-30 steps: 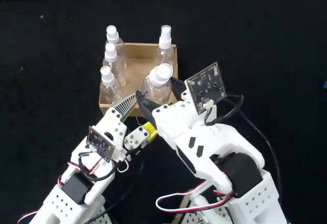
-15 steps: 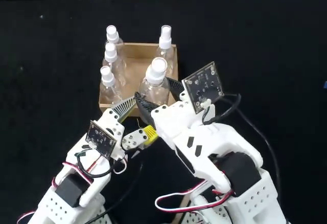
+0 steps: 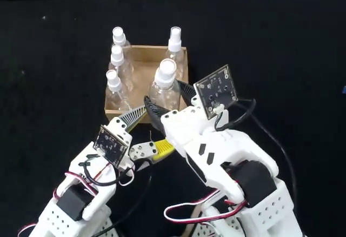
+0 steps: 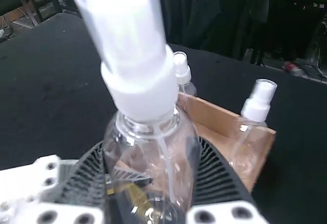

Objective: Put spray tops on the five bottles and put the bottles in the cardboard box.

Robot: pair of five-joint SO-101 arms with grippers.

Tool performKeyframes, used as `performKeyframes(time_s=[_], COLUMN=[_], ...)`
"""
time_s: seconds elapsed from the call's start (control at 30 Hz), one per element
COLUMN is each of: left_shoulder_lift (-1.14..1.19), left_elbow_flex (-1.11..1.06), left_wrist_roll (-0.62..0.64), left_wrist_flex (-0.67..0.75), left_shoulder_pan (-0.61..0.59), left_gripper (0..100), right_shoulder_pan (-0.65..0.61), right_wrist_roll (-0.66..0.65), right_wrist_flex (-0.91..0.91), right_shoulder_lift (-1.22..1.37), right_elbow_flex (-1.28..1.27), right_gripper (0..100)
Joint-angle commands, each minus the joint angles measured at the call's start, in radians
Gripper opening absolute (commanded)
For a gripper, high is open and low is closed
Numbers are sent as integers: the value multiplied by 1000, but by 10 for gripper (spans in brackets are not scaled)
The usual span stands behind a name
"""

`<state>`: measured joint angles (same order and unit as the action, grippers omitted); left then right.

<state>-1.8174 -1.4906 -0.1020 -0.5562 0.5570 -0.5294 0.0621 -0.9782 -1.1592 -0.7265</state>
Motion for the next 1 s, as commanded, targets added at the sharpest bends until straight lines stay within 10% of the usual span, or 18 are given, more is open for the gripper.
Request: performKeyframes(time_s=[0.0,0.43,0.73,0.97], left_shoulder_lift=[-9,-9,-9,-9], left_elbow_flex=[108,285,156,-153], left_wrist_roll=[3,3,2,3], left_wrist_flex=[-48,-166,127,614], left_shoulder_pan=[-73,-410,-797,-957], left_gripper=[332,332,332,332], right_shoulder_pan=[109,164,164,166], right_wrist_roll=[-5,3,6,6], right_wrist_flex=[60,402,631,783], right_shoulder_lift=[19,21,59,325], right_elbow_flex=[56,-191,-334,-269], right_gripper=[11,11,11,11])
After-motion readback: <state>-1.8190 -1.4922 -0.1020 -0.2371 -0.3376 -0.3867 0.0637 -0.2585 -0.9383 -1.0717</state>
